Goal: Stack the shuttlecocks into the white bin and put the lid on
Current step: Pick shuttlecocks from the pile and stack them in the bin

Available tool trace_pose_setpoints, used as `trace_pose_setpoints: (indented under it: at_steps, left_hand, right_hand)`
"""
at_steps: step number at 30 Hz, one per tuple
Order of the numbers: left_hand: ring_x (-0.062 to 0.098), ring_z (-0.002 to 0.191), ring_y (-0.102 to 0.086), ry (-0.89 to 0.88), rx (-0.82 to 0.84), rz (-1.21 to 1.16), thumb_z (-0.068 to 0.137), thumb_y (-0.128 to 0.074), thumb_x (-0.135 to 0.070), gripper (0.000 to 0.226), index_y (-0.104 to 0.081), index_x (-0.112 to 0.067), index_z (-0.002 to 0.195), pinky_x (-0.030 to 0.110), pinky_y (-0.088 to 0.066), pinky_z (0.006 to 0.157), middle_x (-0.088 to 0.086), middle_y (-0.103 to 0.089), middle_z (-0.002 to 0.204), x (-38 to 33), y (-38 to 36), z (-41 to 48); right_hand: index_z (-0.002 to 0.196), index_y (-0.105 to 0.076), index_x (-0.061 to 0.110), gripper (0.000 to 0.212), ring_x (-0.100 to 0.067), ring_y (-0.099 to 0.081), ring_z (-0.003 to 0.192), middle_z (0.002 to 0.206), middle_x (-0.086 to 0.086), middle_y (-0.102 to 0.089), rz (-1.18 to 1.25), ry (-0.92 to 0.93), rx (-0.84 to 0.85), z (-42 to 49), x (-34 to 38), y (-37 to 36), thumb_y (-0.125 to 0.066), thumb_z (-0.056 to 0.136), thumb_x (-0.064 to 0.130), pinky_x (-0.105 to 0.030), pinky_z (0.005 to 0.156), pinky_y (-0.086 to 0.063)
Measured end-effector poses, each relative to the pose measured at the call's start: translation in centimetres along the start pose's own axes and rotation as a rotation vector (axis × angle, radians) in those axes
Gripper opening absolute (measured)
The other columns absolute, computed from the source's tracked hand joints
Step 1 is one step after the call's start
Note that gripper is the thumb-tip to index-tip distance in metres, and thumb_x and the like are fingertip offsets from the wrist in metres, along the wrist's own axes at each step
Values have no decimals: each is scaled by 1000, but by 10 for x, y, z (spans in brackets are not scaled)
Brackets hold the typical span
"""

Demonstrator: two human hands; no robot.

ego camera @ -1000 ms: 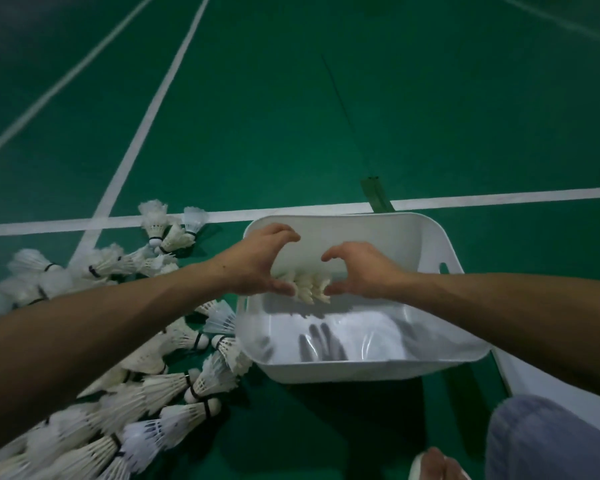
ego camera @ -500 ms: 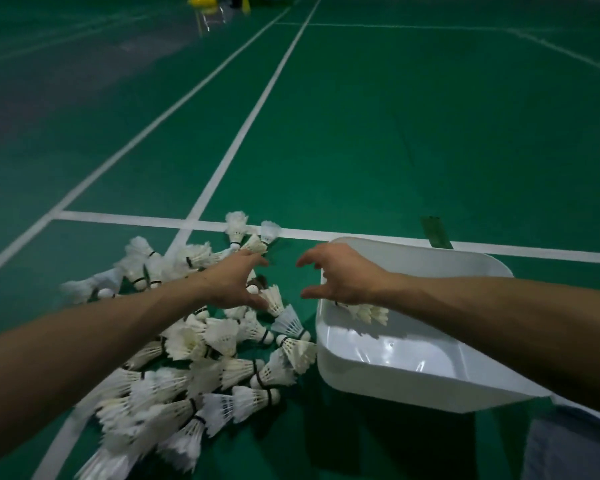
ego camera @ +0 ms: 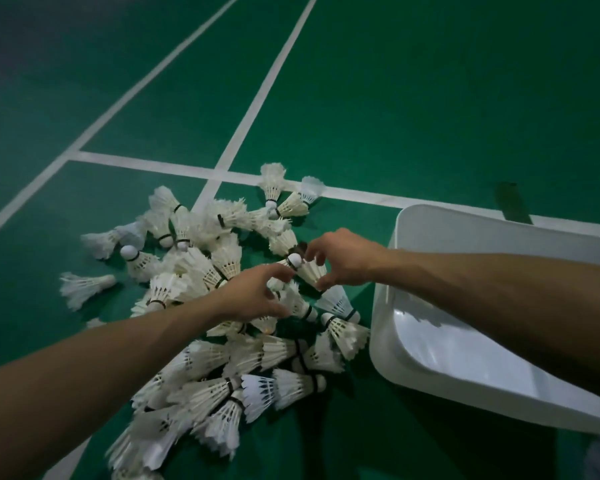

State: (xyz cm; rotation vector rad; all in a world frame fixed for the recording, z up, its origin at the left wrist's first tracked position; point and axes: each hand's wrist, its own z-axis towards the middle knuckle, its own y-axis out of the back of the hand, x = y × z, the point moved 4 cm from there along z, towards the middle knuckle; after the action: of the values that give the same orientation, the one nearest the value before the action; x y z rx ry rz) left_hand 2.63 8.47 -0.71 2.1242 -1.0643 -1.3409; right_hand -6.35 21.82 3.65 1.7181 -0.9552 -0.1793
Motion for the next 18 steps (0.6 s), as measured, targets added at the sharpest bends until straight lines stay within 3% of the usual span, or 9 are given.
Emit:
trace_pose_setpoints:
  at_steps: [3, 6, 8, 11, 13, 18]
  left_hand:
    - [15, 99, -62, -10, 59, -15, 76, -79, -19, 84, -32, -29, 145, 18, -48, 67, -8, -45, 142, 0, -12, 9]
    - [19, 111, -55, -24, 43, 33, 77, -77, -11, 85, -30, -25, 147, 17, -40, 76, -3, -40, 147, 1, -15, 14]
    - [18, 104, -54, -32, 20, 10, 78, -76, -9, 78, -35, -26, 143, 18, -38, 77, -1, -41, 144, 2, -14, 17]
    - [11, 90, -49, -42, 4, -25, 79, -74, -12, 70, -40, -31, 137, 17, -37, 71, 1, -42, 137, 6, -14, 19]
    - [13, 87, -55, -59, 38, -26, 82, -71, -11, 66, -41, -30, 138, 21, -39, 72, 0, -47, 137, 5, -17, 20]
    - [17, 99, -56, -72, 177, 71, 90, -61, -15, 48, -46, -27, 134, 23, -38, 82, 2, -54, 134, 8, -20, 20]
  right_hand:
    - [127, -56, 18, 59, -21, -62, 101, 117, -2, -65, -42, -40, 127, 13, -7, -17, -81, 74, 25, -36, 87, -52]
    - [133, -51, 18, 62, -22, -65, 95, 124, -6, -61, -2, -62, 236, 20, -11, -31, -79, 77, 18, -29, 73, -58]
    - [134, -50, 18, 63, -22, -65, 95, 129, -7, -58, -5, -69, 271, 24, -15, -37, -78, 78, 15, -23, 65, -56]
    - [135, -47, 19, 65, -23, -65, 95, 132, -7, -55, 3, -104, 328, 33, -20, -43, -77, 78, 12, -28, 70, -59]
    - [136, -47, 19, 66, -23, -66, 95, 129, -8, -57, -2, -115, 359, 36, -21, -45, -77, 78, 11, -33, 76, -60]
    - [131, -51, 16, 59, -23, -65, 94, 121, -8, -63, -71, -105, 406, 39, -15, -52, -76, 78, 11, -30, 81, -55]
